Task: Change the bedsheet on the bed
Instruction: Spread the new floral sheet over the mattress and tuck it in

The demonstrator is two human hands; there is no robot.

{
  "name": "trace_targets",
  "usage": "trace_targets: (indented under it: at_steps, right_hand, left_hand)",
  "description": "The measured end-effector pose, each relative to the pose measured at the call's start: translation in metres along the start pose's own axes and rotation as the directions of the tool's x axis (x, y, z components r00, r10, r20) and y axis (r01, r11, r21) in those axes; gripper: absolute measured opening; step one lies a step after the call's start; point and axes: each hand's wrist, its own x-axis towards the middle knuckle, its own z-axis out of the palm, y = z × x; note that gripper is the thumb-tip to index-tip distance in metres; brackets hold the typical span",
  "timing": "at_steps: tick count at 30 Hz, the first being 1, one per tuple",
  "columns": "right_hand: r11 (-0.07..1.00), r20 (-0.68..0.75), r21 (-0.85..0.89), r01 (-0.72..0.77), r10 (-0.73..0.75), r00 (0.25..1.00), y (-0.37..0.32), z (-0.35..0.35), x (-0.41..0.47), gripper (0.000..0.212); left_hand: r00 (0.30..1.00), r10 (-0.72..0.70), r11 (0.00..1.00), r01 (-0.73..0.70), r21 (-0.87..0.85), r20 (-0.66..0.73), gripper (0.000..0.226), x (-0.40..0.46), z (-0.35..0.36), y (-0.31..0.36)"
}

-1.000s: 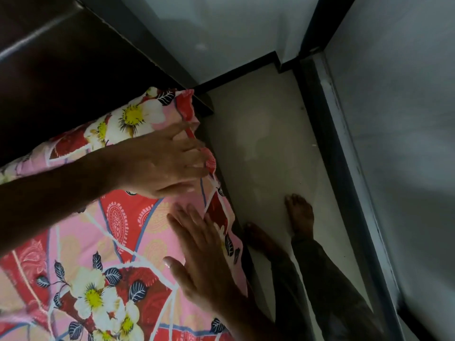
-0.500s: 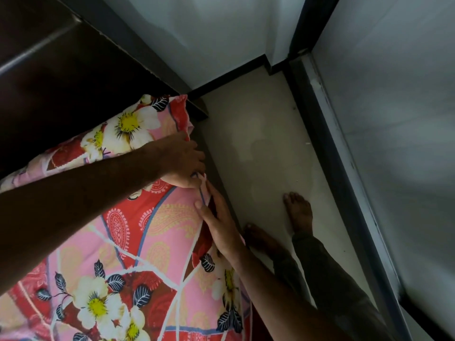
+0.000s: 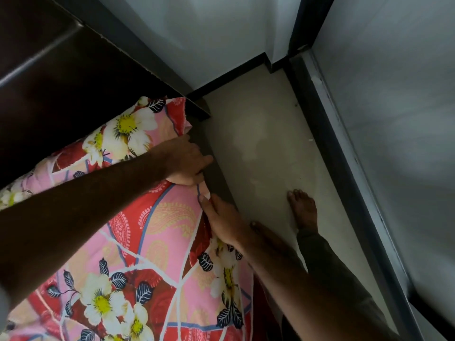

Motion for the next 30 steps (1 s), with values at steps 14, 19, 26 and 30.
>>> trace_targets:
  at_steps: [14, 19, 26, 30]
  right_hand:
    - [0.841, -0.387, 0.253, 0.478, -0.365, 0.847, -0.128, -0.086, 0.111, 0.033]
    - [0.894, -0.255, 0.185, 0.409, -0.358, 0.898, -0.152, -0.037, 0.131, 0.032]
    - [0.949, -0.178, 0.294, 0.113, -0.062, 0.982, -0.136, -0.034, 0.175, 0.051]
    - [0.954, -0.060, 0.298, 0.022, -0.005, 0.998, -0.153, -0.046, 0.173, 0.049]
  left_hand:
    - [0.903, 0.026, 0.996, 0.012, 0.085, -0.429, 0.049, -0.065, -0.004, 0.004]
    - [0.709, -0.534, 0.787, 0.216, -0.578, -0.462, 0.047, -0.092, 0.036, -0.062]
    - [0.739, -0.576, 0.690, 0.210, -0.692, -0.349, 0.046, -0.054, 0.028, -0.082]
    - [0.769, -0.569, 0.673, 0.233, -0.702, -0.291, 0.048, -0.059, 0.030, -0.085]
